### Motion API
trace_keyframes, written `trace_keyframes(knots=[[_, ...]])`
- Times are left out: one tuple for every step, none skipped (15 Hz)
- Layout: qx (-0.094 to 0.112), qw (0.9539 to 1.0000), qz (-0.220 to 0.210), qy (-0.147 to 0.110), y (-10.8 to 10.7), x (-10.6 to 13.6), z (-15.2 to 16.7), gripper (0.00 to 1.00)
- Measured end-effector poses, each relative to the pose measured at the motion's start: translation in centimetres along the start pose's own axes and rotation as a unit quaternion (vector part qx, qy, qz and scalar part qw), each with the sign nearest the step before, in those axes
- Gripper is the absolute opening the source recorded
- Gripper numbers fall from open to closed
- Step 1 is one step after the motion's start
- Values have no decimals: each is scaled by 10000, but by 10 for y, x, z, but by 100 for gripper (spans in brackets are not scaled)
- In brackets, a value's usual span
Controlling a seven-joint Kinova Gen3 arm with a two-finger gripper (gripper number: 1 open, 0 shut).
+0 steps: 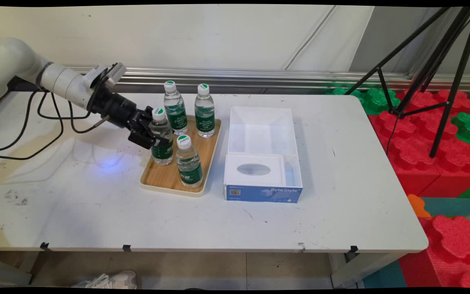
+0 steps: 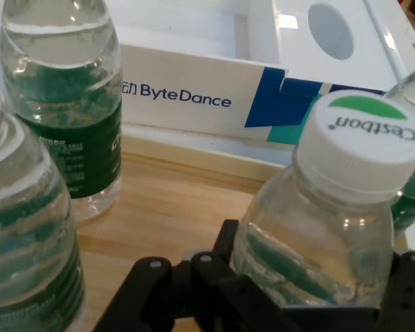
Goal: Place the picked object on the tray
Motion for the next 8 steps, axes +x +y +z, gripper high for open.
trace_keyframes(knots=[[6,10000,9,-1,0,-1,0,0],[15,10000,24,-4,-1,-2,1,0],[19,10000,33,-7,-1,-3,1,0],[25,10000,47,-6,-2,-4,1,0],[30,10000,56,-3,-2,-5,1,0],[38,10000,68,-1,-2,-6,1,100],[36,10000,80,1,-3,-6,2,100],[41,10000,89,3,-3,-7,2,100]])
